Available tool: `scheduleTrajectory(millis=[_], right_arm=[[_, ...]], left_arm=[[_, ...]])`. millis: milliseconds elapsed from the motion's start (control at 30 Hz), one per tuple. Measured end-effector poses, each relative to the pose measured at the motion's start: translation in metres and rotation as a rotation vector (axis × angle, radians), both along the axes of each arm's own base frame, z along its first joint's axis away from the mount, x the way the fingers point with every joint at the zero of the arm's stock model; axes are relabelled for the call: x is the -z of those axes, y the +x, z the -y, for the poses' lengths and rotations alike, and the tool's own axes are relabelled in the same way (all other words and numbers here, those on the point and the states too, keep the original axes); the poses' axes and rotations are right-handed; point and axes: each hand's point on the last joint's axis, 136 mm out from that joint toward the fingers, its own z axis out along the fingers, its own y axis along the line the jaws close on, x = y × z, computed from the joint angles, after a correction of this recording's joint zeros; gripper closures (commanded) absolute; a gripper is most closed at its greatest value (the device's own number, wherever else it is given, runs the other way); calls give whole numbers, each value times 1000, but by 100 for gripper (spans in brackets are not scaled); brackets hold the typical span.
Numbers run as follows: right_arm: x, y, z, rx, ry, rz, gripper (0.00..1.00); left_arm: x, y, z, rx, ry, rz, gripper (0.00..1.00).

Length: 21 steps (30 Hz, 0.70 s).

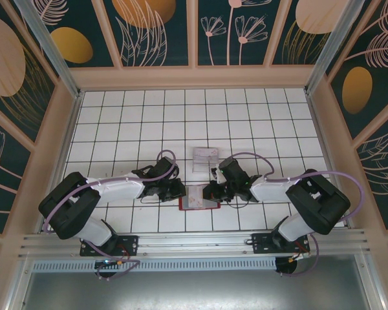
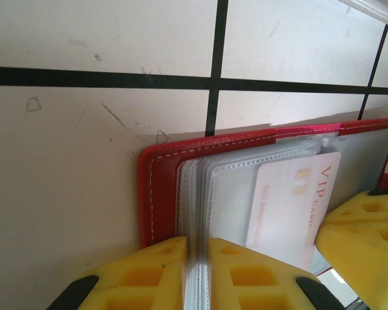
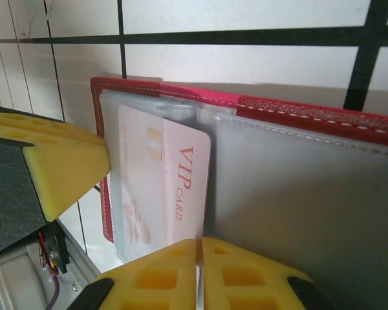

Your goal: Take the credit cards out of the card holder

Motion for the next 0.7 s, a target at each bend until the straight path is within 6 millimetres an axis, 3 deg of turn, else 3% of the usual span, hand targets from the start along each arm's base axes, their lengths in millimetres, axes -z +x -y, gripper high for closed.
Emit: scheduleTrajectory(millis=[700], right_arm=[[-1, -1, 0, -2, -4, -11, 76]], left_arm=[[0, 0, 0, 0, -2, 1, 82]])
